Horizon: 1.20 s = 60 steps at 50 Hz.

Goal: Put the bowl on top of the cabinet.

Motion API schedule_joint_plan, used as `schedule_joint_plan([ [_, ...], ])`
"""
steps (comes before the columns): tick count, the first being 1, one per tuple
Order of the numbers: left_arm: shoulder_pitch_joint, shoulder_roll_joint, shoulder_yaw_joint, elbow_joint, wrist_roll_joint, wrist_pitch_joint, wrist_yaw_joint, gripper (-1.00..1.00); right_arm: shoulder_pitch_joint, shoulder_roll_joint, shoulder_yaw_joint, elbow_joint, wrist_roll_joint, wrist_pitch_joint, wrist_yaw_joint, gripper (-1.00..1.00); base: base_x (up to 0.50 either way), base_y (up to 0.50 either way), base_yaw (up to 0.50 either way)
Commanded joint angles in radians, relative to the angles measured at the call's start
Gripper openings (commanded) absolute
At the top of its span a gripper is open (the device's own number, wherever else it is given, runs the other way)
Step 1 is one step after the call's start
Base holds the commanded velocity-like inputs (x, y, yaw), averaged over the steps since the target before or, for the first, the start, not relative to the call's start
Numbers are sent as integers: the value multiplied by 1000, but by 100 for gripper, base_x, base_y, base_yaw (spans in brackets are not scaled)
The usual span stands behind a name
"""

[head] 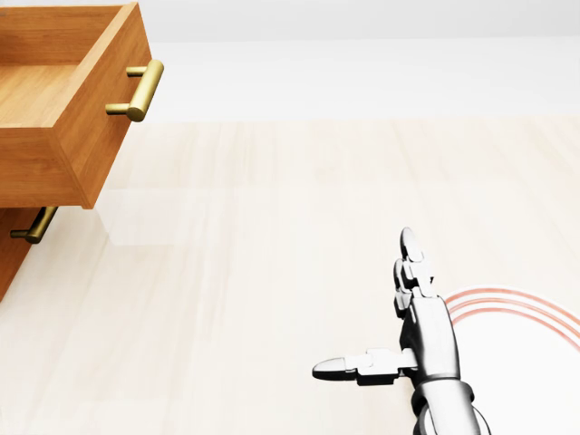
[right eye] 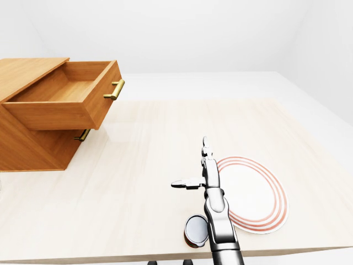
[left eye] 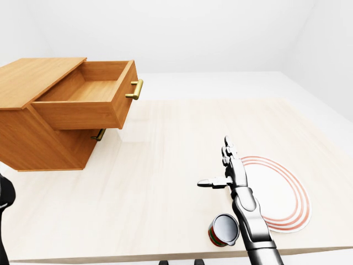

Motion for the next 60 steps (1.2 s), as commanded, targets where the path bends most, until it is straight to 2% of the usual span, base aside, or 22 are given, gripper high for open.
schedule_joint_plan([
  [1, 14, 9, -13, 0, 83, 0, 22, -95, 0, -1, 0, 2, -1, -1, 0, 100, 0, 0, 0],
  [21, 55, 1, -31, 2, 215, 0, 22, -96, -1, 0, 2, 8, -3, -6, -1, 100, 0, 0, 0],
  [26, 80, -21, -36, 1, 242, 0, 22, -95, -5, 0, 1, 14, -3, -7, -1, 100, 0, 0, 0],
  [40, 133, -56, -21, -10, 220, 0, 22, -95, -8, 0, 1, 28, -6, -15, -3, 100, 0, 0, 0],
  [55, 211, -101, -38, 2, 242, 0, 22, -95, -9, -3, -7, 28, 1, -14, 1, 100, 0, 0, 0],
  [60, 223, -100, -35, 17, 247, 0, 22, -95, -9, -5, -9, 25, 3, -13, 2, 100, 0, 0, 0],
])
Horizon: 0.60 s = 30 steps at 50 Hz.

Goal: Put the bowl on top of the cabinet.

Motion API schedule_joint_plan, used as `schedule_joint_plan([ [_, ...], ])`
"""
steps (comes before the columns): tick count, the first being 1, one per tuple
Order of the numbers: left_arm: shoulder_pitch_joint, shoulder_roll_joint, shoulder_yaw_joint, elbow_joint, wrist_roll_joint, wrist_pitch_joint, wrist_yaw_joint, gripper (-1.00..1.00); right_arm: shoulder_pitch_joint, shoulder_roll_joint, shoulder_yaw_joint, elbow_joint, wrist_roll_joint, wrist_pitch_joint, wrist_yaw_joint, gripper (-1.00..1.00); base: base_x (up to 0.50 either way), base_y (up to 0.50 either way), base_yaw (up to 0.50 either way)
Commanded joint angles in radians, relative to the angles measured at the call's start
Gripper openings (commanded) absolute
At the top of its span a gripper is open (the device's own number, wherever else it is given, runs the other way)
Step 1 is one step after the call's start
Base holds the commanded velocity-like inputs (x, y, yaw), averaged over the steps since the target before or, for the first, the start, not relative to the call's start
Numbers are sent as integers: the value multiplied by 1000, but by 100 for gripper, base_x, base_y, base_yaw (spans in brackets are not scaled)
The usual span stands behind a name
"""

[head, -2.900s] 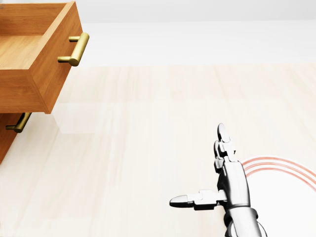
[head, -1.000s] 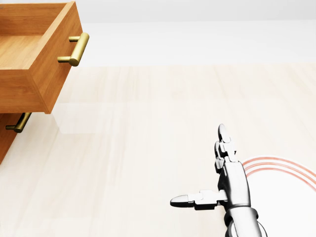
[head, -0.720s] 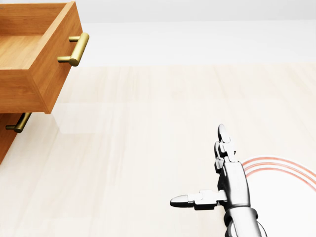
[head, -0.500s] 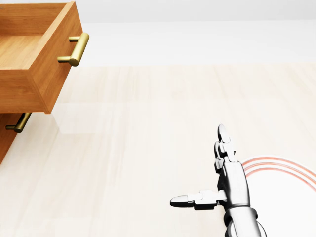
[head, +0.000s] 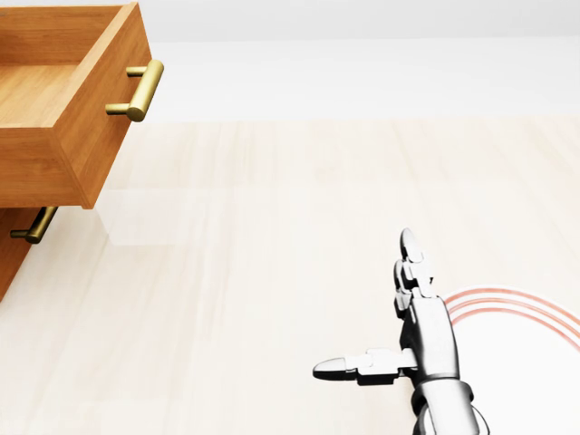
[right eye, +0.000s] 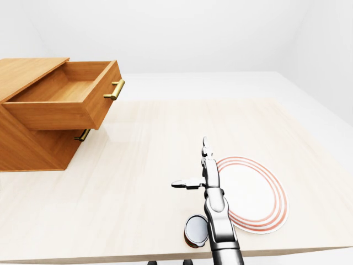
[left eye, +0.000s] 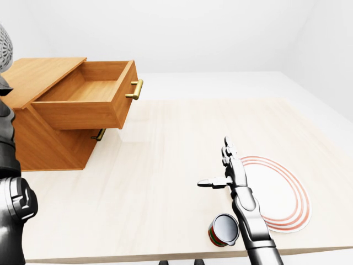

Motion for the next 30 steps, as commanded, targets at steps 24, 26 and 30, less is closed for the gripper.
schedule_joint_plan([
  [24, 84, -18, 3, 50, -17, 0, 0, -96, 8, -2, -5, -21, 4, 9, 0, 100, 0, 0, 0],
  [26, 88, -23, -1, 53, -11, 0, 0, -96, 10, -2, -5, -26, 4, 11, 0, 100, 0, 0, 0],
  [30, 89, -29, -2, 56, -10, 0, 0, -96, 8, -1, -4, -21, 2, 9, -1, 100, 0, 0, 0],
])
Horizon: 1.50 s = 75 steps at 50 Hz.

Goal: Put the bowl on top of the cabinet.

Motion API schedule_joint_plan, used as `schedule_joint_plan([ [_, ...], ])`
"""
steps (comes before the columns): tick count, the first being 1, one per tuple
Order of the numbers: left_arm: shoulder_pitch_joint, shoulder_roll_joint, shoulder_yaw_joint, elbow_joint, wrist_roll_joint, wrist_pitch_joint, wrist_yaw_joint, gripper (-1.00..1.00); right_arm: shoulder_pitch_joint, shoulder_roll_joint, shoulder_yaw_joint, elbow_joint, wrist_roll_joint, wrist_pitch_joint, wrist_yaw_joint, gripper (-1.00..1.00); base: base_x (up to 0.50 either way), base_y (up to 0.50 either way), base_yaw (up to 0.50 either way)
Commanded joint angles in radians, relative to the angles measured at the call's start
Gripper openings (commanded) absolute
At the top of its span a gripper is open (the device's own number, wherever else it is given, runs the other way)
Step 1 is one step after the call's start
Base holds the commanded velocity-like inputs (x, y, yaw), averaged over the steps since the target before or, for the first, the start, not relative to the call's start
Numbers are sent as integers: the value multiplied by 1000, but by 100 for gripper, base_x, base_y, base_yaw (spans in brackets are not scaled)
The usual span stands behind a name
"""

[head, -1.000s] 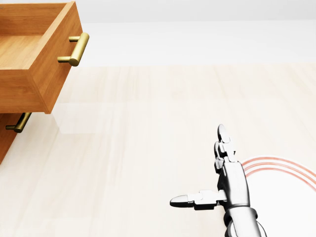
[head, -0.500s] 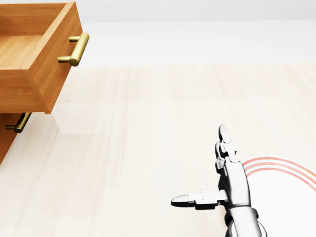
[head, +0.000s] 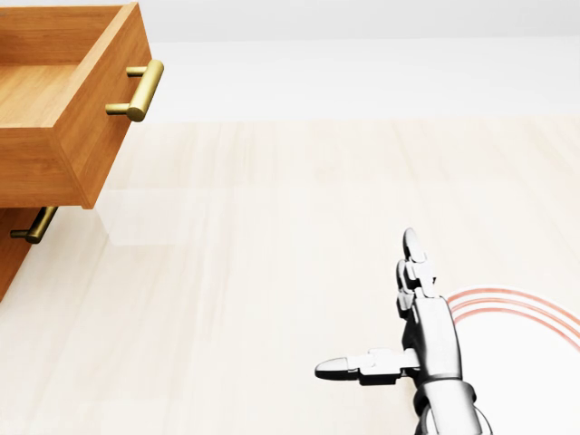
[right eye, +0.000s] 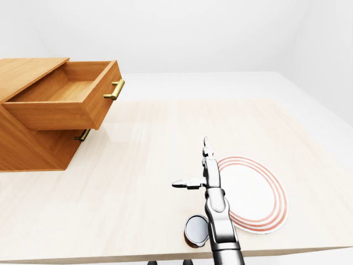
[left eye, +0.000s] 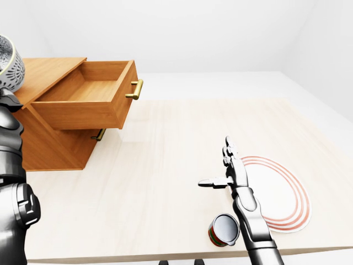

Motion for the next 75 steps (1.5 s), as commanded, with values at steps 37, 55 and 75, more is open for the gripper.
schedule_joint_plan([
  [37, 25, -35, -8, 18, 0, 0, 0, 100, -9, -1, -1, 24, -2, -11, -3, 100, 0, 0, 0],
  [55, 21, -30, -5, 6, -2, 0, 0, 100, -9, 0, -1, 25, -3, -12, -3, 100, 0, 0, 0],
  [75, 134, -42, 70, -342, -107, 0, 0, 100, -10, -1, -1, 31, -4, -17, -3, 100, 0, 0, 0],
])
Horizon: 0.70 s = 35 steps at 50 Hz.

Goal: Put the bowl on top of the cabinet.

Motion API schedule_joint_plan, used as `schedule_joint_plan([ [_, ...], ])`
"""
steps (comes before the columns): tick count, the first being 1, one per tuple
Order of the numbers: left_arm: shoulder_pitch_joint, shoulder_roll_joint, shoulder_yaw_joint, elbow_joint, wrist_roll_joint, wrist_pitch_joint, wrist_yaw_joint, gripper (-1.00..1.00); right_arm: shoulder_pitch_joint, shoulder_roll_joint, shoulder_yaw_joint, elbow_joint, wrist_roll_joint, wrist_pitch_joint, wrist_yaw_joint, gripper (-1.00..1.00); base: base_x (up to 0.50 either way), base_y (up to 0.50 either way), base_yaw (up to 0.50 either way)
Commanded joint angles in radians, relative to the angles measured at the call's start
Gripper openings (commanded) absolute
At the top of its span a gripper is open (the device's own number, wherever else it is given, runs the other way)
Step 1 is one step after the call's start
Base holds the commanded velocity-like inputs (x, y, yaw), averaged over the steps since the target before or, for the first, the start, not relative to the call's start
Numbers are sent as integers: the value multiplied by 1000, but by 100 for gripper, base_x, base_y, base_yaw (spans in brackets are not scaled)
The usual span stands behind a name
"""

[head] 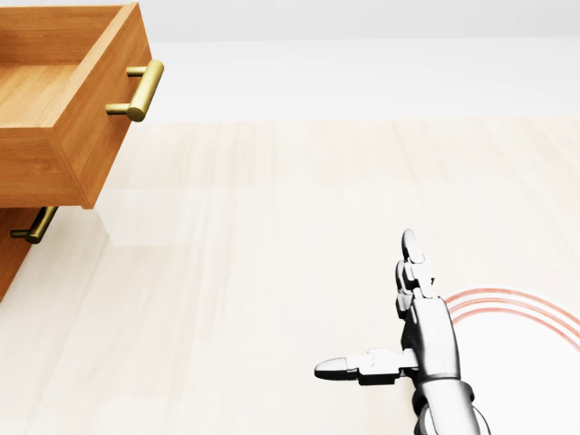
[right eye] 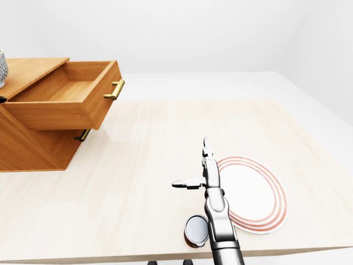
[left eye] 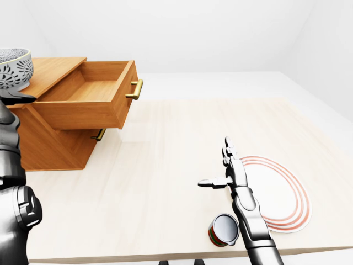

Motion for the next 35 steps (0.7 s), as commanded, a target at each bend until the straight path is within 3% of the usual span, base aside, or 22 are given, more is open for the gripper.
schedule_joint_plan([
  [1, 127, -41, 41, -249, -91, 0, 0, 100, 0, 0, -1, 0, 0, 0, 0, 100, 0, 0, 0],
  [7, 267, -86, 114, -612, -173, 0, 0, 100, 0, 0, 0, 2, 0, -1, 1, 100, 0, 0, 0],
  [11, 304, -104, 135, -707, -192, 0, -24, 100, -1, 1, 2, 1, -1, 0, 0, 100, 0, 0, 0],
  [15, 418, -151, 195, -1033, -248, 0, -136, 100, -2, 0, 0, 3, 0, 0, 1, 100, 0, 0, 0],
  [20, 434, -162, 208, -1087, -254, 0, -155, 100, -1, 0, 0, 0, 0, 2, 2, 100, 0, 0, 0],
  [21, 478, -183, 230, -1222, -277, 0, -199, 100, 3, 0, 0, -7, 0, 4, 2, 100, 0, 0, 0],
  [24, 517, -207, 250, -1333, -289, 0, -233, 100, 8, 0, 2, -18, 0, 9, 3, 100, 0, 0, 0],
  [28, 517, -211, 253, -1339, -288, 0, -237, 100, 8, 0, 2, -19, 0, 10, 3, 100, 0, 0, 0],
  [29, 572, -248, 266, -1460, -318, 0, -270, 100, 9, 1, 4, -21, -2, 9, 3, 100, 0, 0, 0],
  [35, 624, -317, 266, -1543, -298, 0, -300, 100, 10, 0, 2, -23, -2, 9, 3, 100, 0, 0, 0],
])
